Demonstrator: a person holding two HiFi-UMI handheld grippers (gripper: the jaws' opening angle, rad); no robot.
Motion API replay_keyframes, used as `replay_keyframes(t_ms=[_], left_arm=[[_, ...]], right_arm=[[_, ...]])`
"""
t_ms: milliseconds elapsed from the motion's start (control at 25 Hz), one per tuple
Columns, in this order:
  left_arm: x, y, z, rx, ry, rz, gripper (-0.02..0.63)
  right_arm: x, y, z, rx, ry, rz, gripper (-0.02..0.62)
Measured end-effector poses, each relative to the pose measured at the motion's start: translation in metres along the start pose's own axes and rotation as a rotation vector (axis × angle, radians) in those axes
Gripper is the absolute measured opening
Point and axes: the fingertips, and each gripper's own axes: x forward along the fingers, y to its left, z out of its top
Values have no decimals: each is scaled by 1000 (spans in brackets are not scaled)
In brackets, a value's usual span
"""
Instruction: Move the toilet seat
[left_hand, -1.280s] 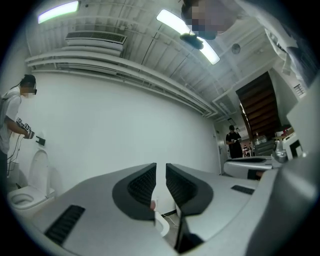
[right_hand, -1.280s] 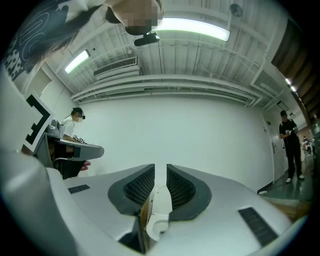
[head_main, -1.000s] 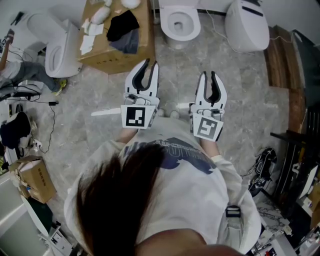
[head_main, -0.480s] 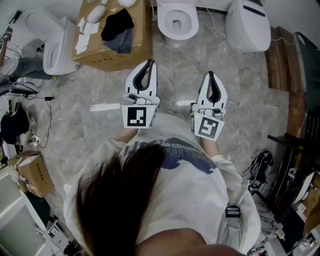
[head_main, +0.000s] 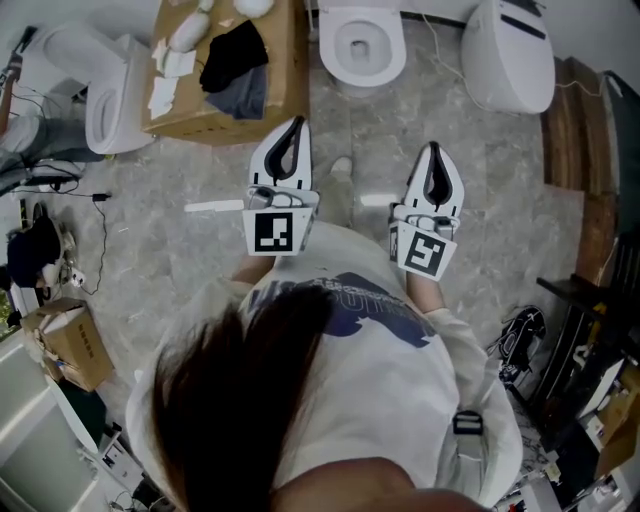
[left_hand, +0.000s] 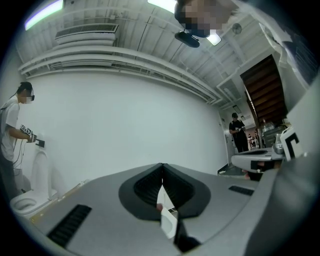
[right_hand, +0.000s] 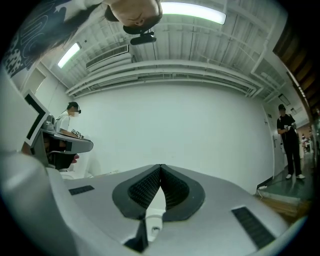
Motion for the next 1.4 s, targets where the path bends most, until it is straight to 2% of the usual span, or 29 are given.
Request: replay_keyframes(t_ms=[200, 320, 560, 840, 1000, 1120, 1400], left_arm=[[61, 43, 5, -47, -33, 27, -2], [97, 70, 7, -49, -51, 40, -2], [146, 104, -6, -55, -24, 78, -2], [195, 107, -17, -47, 16, 99, -2], [234, 106, -24, -38, 27, 137, -2], [269, 101, -26, -33, 33, 168, -2], [343, 77, -41, -17, 64, 201, -2]], right_arm=[[63, 2, 11, -19, -1, -3, 11], [100, 6, 13, -43, -3, 8, 11], [157, -2, 4, -52, 20, -1, 11], [211, -23, -15, -34, 48, 25, 11], [250, -42, -29, -54, 64, 87, 11], [283, -61, -32, -17, 59, 107, 11], [349, -107, -46, -21, 54, 194, 11]])
